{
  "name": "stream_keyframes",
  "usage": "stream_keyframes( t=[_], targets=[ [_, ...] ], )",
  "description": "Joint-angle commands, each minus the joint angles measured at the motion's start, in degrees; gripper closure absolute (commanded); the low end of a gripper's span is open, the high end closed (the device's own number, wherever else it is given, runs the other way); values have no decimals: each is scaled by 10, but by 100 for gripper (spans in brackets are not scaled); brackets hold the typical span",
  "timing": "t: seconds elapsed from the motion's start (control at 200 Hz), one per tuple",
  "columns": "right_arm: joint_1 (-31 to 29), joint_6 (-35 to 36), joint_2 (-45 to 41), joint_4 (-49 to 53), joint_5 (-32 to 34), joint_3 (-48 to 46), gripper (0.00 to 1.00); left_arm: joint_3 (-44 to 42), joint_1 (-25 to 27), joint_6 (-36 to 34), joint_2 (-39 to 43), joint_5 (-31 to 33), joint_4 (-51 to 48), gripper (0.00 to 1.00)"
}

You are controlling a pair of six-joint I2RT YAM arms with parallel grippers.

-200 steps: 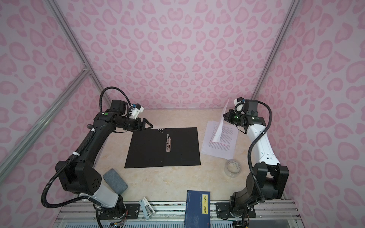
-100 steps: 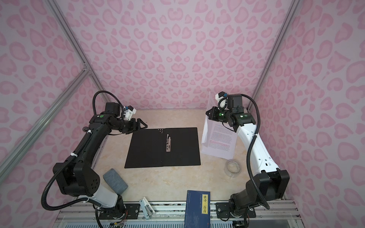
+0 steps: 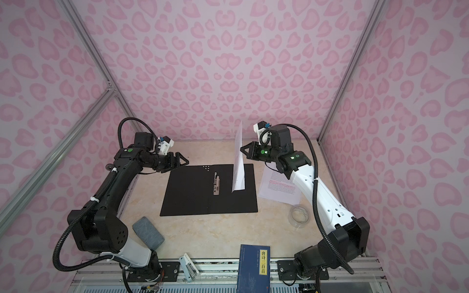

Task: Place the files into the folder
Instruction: 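Carry the lifted white sheet with the right gripper over the open folder, then lower the sheet onto the folder under the clip and open the right gripper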

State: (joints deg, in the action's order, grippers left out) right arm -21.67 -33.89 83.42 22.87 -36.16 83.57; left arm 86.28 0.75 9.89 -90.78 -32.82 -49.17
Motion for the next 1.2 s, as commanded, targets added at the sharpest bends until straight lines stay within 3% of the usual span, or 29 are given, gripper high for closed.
stream_keyframes(
  t=[0.0, 0.235, 0.455, 0.635, 0.94, 1.195],
  targets=[
    [5, -22, -8, -44, -4, -39, 100, 3, -1, 3, -2, -12, 12, 19],
    [27, -62, -10, -124, 2, -165, 100, 4, -1, 2, -4, -18, 8, 19],
    [46, -44, 35, -148, -8, -230, 100, 4, -1, 2, -7, -25, 8, 18],
    [59, 8, 103, -91, -28, -209, 100, 2, -1, 1, -7, -26, 8, 19],
    [76, 135, 183, 49, 25, -126, 100, 6, -1, 3, -12, -32, 9, 19],
    [89, 166, 246, 93, -3, -83, 100, 5, 0, 3, -17, -36, 8, 19]
  ],
)
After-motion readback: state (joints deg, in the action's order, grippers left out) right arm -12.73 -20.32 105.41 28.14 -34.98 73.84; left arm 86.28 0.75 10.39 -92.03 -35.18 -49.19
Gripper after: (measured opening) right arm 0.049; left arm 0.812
